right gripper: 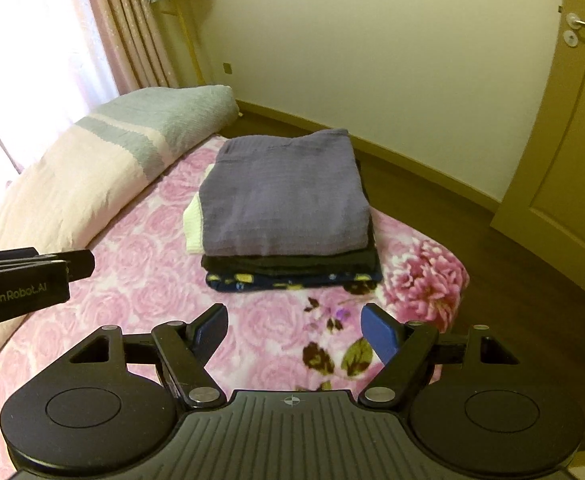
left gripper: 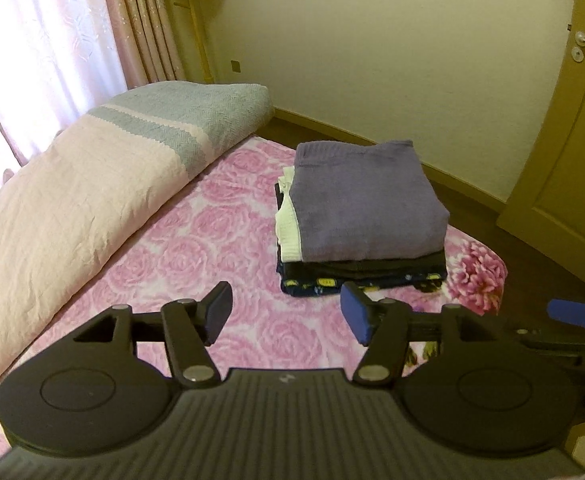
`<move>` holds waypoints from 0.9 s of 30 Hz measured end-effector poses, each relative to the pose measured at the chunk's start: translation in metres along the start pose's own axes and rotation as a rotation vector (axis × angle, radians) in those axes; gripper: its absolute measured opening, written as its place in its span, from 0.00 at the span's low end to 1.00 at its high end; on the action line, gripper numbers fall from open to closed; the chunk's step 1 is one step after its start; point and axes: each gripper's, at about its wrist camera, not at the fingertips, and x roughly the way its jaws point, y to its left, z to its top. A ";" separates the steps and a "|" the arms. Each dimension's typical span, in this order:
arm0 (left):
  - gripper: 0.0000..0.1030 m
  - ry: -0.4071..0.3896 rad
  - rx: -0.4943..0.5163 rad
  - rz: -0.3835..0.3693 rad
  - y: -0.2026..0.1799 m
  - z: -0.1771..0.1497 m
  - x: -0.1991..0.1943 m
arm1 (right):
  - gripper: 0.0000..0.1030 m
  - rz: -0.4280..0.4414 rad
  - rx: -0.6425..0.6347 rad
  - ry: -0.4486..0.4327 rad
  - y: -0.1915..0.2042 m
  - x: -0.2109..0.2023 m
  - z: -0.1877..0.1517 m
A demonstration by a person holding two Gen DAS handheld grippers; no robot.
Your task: Fold clothes
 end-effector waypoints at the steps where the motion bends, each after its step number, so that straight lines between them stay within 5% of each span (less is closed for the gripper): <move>1: 0.61 -0.002 -0.002 0.002 0.000 -0.004 -0.004 | 0.74 -0.001 0.003 -0.003 0.001 -0.004 -0.004; 16: 0.63 0.033 -0.059 -0.062 0.009 -0.042 -0.016 | 0.74 -0.118 -0.055 -0.019 0.014 -0.023 -0.035; 27: 0.63 0.040 -0.050 -0.092 -0.011 -0.053 -0.019 | 0.74 -0.115 -0.025 0.007 -0.008 -0.028 -0.037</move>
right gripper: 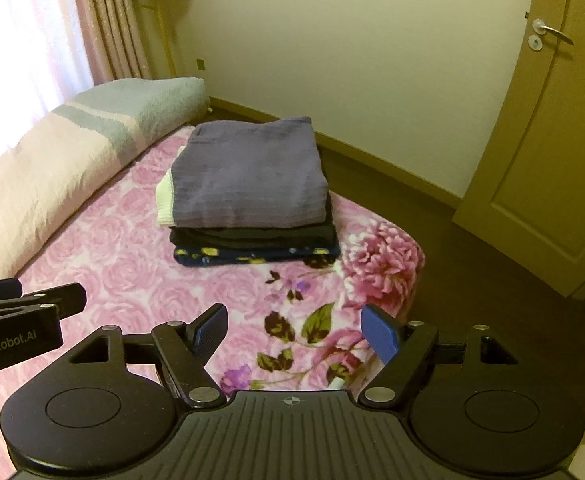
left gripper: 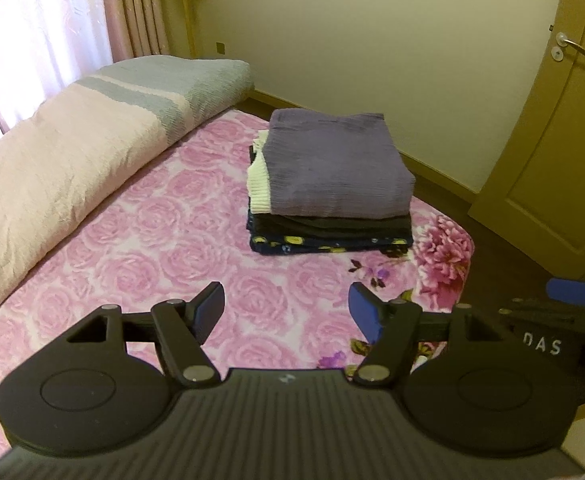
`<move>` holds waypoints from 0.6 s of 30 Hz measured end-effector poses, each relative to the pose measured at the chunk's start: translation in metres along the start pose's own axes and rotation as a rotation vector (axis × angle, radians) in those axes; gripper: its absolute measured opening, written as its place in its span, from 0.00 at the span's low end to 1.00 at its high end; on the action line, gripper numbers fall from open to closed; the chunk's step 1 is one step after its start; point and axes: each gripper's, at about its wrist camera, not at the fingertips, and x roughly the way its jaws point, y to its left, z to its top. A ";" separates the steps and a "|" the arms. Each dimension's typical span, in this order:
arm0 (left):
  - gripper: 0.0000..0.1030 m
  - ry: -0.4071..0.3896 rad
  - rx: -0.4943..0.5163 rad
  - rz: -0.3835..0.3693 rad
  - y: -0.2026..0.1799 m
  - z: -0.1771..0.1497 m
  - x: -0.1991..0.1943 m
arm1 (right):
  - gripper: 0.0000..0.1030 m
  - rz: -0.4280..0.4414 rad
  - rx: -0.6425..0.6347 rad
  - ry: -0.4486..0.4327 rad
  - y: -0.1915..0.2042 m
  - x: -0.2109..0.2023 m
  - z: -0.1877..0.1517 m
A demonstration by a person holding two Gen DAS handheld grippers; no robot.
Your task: Fold clothes
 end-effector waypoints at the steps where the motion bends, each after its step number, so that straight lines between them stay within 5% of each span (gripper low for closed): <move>1: 0.63 0.003 -0.005 -0.002 -0.002 -0.001 0.000 | 0.74 0.001 -0.005 0.004 -0.001 0.000 0.000; 18: 0.63 0.073 -0.062 0.043 -0.011 -0.014 0.016 | 0.74 0.050 -0.040 0.072 -0.015 0.018 -0.004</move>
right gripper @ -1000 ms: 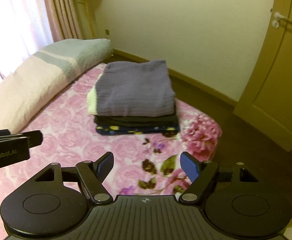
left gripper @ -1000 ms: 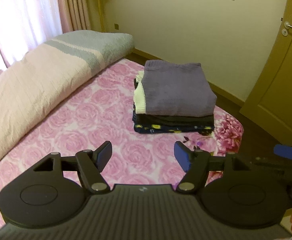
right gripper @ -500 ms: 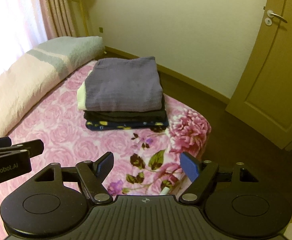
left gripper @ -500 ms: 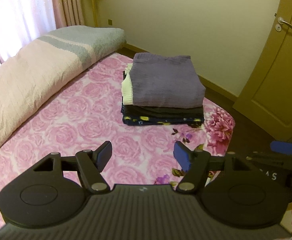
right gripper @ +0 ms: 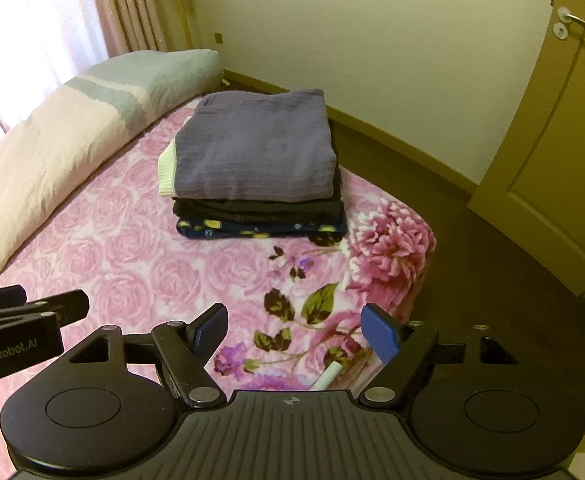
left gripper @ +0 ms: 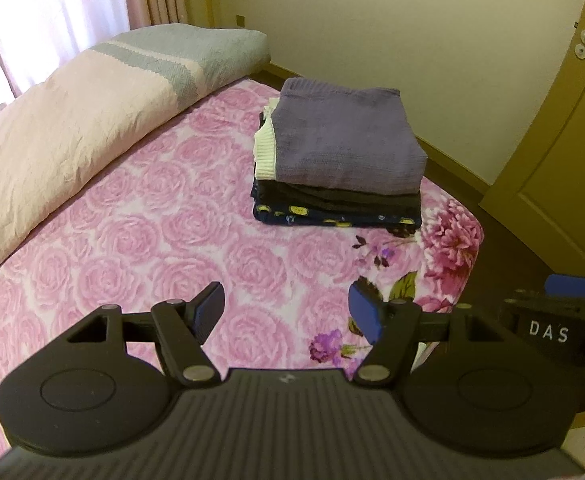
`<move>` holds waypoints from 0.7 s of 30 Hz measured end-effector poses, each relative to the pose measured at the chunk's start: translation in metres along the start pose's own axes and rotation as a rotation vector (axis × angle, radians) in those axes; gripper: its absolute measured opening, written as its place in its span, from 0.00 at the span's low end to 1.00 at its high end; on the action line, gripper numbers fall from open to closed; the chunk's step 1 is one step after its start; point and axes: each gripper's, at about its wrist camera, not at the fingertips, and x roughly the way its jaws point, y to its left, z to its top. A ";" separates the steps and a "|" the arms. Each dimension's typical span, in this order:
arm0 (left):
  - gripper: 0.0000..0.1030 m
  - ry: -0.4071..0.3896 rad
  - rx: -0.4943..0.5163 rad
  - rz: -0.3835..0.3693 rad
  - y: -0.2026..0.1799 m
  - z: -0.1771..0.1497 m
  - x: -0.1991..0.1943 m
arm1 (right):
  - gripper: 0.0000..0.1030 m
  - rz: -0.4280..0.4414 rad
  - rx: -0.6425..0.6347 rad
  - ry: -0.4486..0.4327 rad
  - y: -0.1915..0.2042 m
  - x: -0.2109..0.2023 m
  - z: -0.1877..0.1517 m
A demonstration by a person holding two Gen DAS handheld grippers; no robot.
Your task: Fold clothes
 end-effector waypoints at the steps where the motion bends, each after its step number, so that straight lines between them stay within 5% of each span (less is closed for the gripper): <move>1: 0.63 -0.002 -0.002 0.003 -0.001 0.000 0.000 | 0.74 0.001 -0.004 0.000 -0.001 0.001 0.000; 21: 0.63 0.007 -0.015 0.043 -0.018 0.005 0.020 | 0.74 0.043 -0.020 0.021 -0.022 0.024 0.008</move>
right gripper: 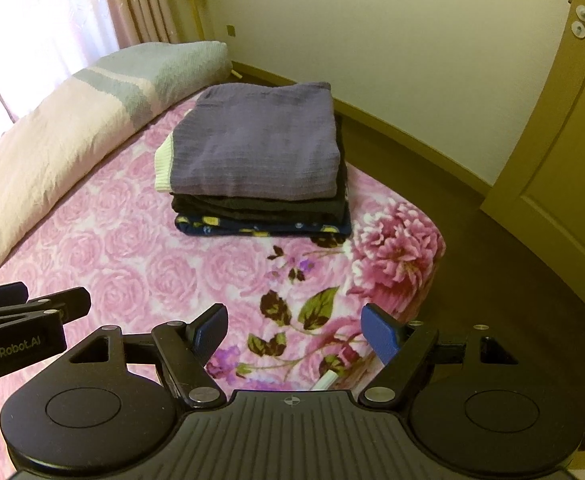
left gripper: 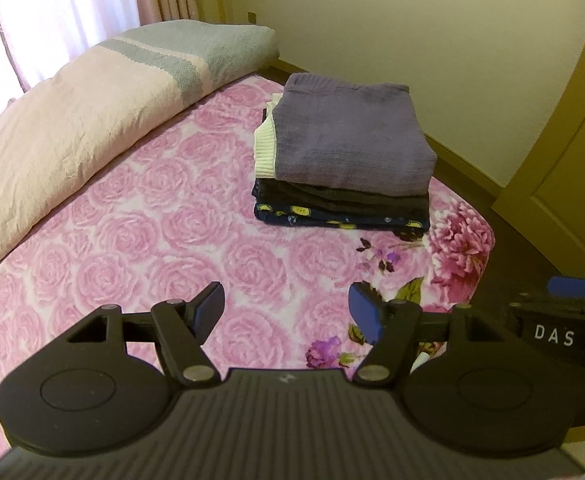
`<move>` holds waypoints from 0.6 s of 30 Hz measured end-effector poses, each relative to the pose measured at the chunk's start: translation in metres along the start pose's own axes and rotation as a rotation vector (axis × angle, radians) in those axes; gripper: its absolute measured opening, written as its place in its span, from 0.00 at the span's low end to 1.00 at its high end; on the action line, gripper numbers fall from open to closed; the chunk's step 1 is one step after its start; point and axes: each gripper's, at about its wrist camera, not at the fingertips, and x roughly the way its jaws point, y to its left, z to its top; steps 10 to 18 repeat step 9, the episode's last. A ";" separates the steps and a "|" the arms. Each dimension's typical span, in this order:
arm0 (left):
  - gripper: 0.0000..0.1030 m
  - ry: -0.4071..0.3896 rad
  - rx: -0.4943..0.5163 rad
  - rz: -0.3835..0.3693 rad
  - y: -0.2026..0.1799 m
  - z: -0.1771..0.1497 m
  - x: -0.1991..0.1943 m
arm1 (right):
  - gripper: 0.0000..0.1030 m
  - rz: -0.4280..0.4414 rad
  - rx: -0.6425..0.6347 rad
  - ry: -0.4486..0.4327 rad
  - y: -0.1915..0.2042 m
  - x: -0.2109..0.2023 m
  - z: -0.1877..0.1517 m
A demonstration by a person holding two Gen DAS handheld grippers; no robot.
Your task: Fold clothes
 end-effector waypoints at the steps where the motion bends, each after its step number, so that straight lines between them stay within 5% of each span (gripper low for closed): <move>1: 0.63 -0.002 -0.002 0.001 -0.001 0.001 0.001 | 0.74 0.001 0.000 0.000 -0.001 0.001 0.001; 18: 0.63 -0.041 -0.020 0.034 -0.012 0.004 -0.002 | 0.74 0.012 -0.008 0.008 -0.013 0.005 0.006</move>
